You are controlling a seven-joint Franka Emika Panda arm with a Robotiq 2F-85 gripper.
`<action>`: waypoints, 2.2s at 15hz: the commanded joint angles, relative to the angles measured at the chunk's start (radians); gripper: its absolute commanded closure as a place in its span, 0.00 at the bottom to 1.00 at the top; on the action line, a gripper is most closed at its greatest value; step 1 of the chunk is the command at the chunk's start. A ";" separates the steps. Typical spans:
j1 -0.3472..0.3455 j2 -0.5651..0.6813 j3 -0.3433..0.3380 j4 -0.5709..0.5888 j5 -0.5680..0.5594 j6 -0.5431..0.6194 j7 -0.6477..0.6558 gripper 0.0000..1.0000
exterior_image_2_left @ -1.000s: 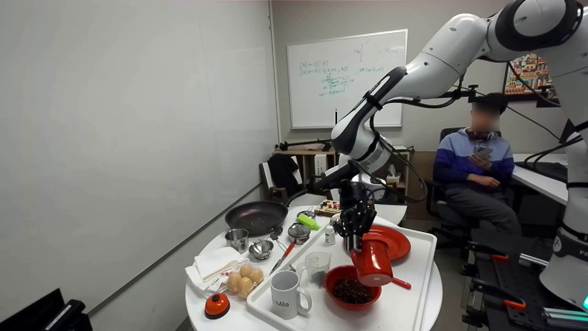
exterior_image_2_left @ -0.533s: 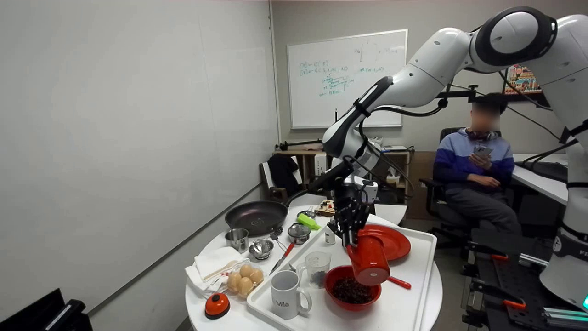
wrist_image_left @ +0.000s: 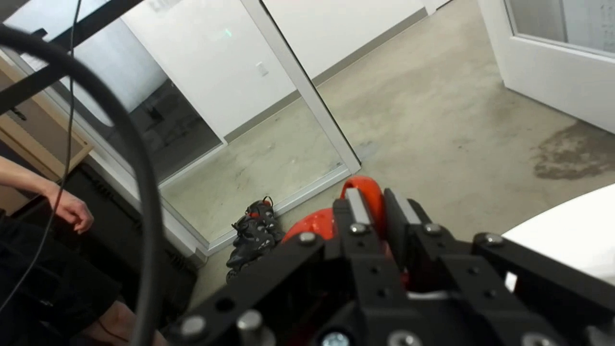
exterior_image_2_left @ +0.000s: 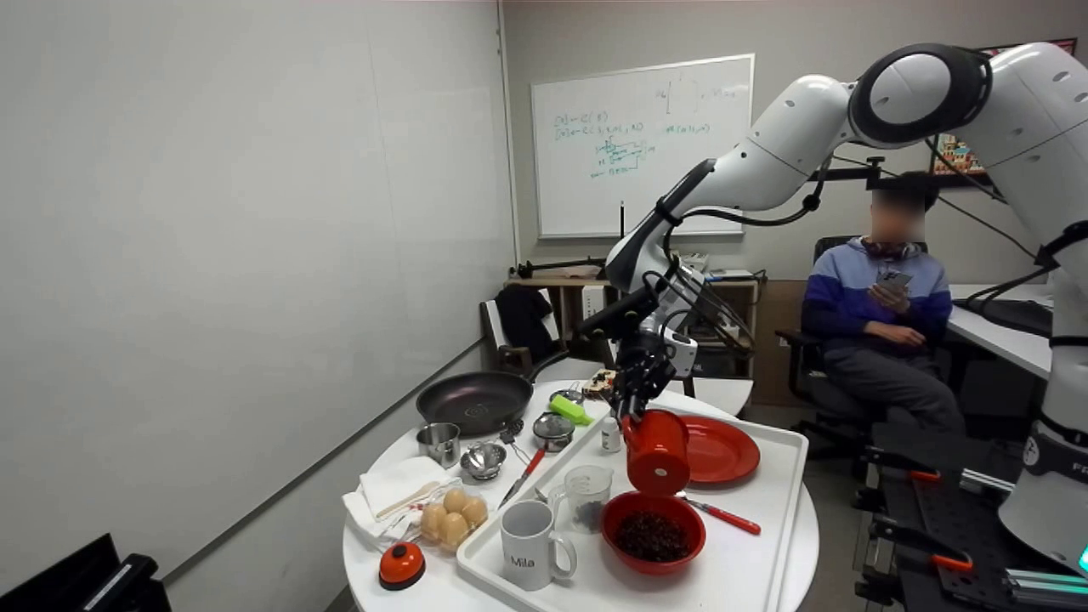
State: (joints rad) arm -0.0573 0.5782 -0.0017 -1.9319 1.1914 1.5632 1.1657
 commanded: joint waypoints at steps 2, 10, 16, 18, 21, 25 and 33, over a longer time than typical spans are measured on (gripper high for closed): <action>-0.023 0.038 -0.028 0.037 0.065 -0.092 -0.057 0.91; -0.018 0.077 -0.040 0.069 0.069 -0.172 -0.026 0.91; -0.023 0.087 -0.046 0.063 0.072 -0.224 -0.055 0.91; -0.022 0.094 -0.049 0.068 0.073 -0.243 -0.047 0.91; -0.016 0.114 -0.055 0.086 0.075 -0.255 -0.002 0.91; -0.009 0.165 -0.055 0.137 0.086 -0.249 0.086 0.91; 0.052 0.133 -0.071 0.116 0.068 0.012 0.118 0.85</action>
State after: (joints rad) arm -0.0015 0.7093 -0.0756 -1.8186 1.2622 1.5760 1.2829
